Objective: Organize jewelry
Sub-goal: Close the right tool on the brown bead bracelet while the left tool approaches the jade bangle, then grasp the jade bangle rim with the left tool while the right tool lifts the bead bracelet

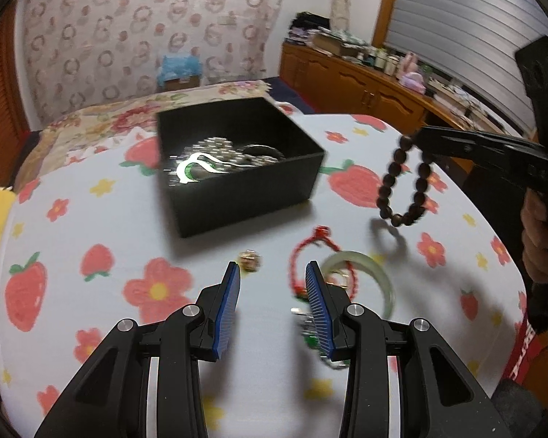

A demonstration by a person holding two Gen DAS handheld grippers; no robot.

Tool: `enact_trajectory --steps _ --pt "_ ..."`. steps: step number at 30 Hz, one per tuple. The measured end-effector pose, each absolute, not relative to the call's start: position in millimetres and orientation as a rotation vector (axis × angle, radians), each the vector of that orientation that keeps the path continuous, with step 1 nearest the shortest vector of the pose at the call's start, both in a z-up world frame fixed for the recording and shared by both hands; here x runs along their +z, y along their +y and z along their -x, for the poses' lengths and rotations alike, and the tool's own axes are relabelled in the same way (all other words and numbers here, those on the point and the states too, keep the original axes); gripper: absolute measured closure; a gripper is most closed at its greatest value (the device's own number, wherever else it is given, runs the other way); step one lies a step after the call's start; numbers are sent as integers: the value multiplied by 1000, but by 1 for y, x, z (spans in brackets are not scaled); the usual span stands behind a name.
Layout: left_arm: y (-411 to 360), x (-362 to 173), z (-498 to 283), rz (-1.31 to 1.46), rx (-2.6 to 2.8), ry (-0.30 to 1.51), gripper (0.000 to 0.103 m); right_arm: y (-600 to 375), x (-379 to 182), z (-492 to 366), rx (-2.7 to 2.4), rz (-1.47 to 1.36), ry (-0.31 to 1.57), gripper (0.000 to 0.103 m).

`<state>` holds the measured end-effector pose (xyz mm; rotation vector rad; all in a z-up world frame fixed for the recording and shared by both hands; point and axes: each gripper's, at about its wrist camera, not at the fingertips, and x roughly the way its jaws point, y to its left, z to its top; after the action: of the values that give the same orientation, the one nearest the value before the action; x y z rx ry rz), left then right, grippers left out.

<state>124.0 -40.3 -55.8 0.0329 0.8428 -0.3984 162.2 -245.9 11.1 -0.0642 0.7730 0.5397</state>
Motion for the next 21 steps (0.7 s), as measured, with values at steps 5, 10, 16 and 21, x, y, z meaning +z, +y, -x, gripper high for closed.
enact_trajectory --steps 5,10,16,21 --pt "-58 -58 -124 -65 -432 855 74 -252 3 -164 533 50 789 88" --pt "-64 -65 -126 -81 -436 883 84 -254 -3 -164 539 43 794 88" --pt "-66 -73 -129 -86 -435 911 90 -254 -4 -164 542 41 795 88" --pt "-67 -70 -128 -86 -453 904 96 -252 -7 -164 545 41 790 88"
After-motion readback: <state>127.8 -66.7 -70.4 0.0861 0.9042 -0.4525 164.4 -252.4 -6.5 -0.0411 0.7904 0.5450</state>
